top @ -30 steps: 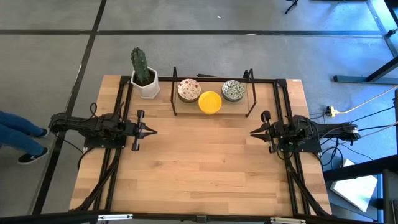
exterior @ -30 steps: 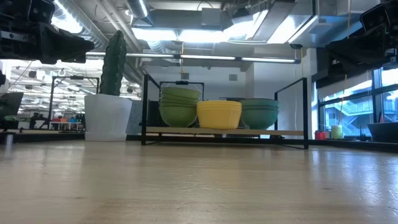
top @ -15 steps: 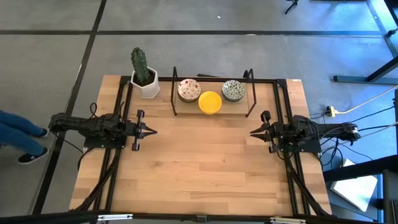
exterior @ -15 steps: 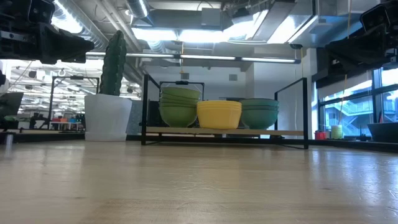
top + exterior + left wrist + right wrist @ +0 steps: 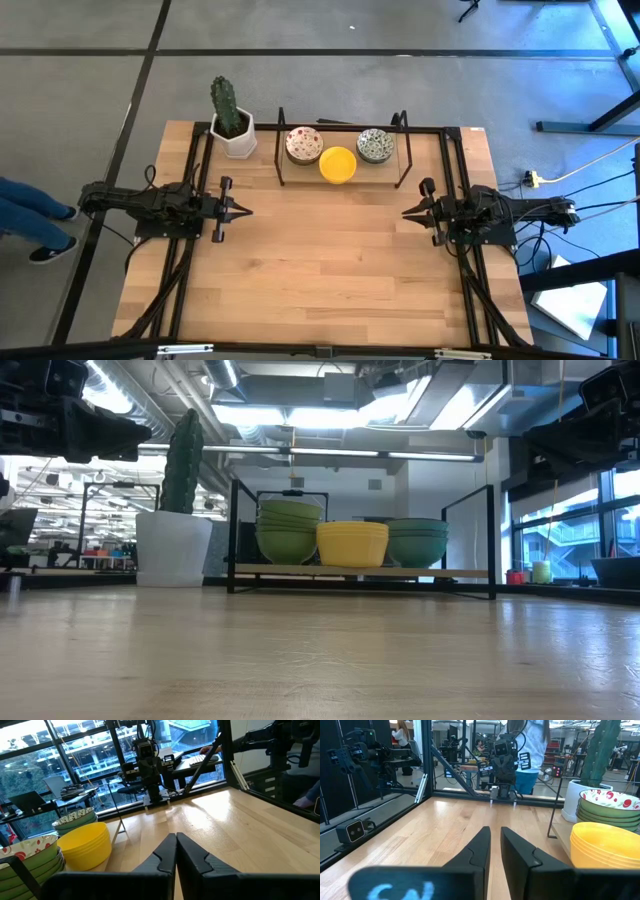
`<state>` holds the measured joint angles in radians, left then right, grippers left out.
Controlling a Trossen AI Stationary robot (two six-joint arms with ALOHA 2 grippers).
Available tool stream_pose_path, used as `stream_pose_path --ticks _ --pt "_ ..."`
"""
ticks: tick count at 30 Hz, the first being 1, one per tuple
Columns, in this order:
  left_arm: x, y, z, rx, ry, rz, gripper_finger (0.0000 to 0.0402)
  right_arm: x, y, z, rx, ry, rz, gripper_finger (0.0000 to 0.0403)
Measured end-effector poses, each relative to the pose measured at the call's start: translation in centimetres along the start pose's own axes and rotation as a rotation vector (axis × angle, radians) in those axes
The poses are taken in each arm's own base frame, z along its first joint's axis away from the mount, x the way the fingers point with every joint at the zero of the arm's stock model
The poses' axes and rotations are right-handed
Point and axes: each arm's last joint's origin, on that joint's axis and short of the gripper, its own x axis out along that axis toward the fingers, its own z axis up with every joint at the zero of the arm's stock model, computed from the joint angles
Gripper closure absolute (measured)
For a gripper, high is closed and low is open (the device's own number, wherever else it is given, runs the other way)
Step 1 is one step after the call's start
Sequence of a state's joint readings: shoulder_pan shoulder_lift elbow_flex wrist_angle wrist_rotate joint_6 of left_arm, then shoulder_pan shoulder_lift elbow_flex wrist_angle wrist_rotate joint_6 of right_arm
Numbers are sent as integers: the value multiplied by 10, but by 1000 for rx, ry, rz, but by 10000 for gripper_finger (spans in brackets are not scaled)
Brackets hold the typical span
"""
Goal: Pick & Place Mini bowls
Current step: Return to Home Position
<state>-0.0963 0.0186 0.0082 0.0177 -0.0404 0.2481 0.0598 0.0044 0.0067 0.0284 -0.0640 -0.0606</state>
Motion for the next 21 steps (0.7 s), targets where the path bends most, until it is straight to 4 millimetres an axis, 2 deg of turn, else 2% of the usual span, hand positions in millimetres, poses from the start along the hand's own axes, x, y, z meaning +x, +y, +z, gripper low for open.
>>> stream_pose_path --ticks 21 --pt "0 0 0 0 0 0 394 0 0 0 0 0 0 357"
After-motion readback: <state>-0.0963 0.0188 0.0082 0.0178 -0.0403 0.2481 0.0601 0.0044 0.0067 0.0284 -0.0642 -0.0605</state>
